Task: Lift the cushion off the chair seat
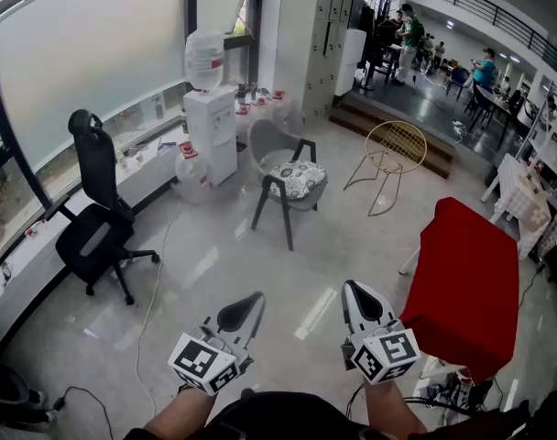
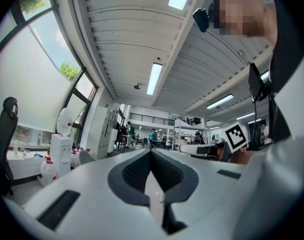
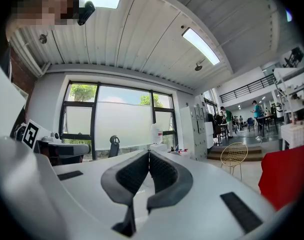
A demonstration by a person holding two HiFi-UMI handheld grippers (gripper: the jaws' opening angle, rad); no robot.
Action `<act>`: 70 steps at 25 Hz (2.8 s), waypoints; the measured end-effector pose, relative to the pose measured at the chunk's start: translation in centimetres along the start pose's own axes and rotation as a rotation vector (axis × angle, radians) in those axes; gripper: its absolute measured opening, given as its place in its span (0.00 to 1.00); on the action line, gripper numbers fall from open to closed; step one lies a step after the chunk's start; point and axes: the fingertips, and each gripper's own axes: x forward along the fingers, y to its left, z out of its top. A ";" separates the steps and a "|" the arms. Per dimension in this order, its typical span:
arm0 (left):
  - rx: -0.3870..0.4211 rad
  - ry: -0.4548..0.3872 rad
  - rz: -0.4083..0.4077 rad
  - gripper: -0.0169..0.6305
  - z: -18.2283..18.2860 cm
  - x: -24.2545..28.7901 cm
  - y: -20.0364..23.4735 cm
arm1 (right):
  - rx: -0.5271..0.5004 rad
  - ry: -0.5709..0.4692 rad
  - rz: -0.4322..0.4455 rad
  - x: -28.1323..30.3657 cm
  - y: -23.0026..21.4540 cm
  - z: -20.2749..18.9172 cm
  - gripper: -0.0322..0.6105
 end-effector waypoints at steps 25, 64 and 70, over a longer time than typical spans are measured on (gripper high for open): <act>0.012 0.013 0.013 0.04 -1.0 2.2 7.3 | 0.001 0.002 0.006 7.8 0.2 -1.2 0.07; 0.037 0.121 0.011 0.04 -2.6 30.8 11.7 | 0.083 -0.002 0.061 23.4 -23.8 -0.8 0.07; 0.004 0.099 -0.008 0.04 -3.0 33.4 14.8 | 0.077 0.016 0.044 26.8 -24.4 -1.0 0.07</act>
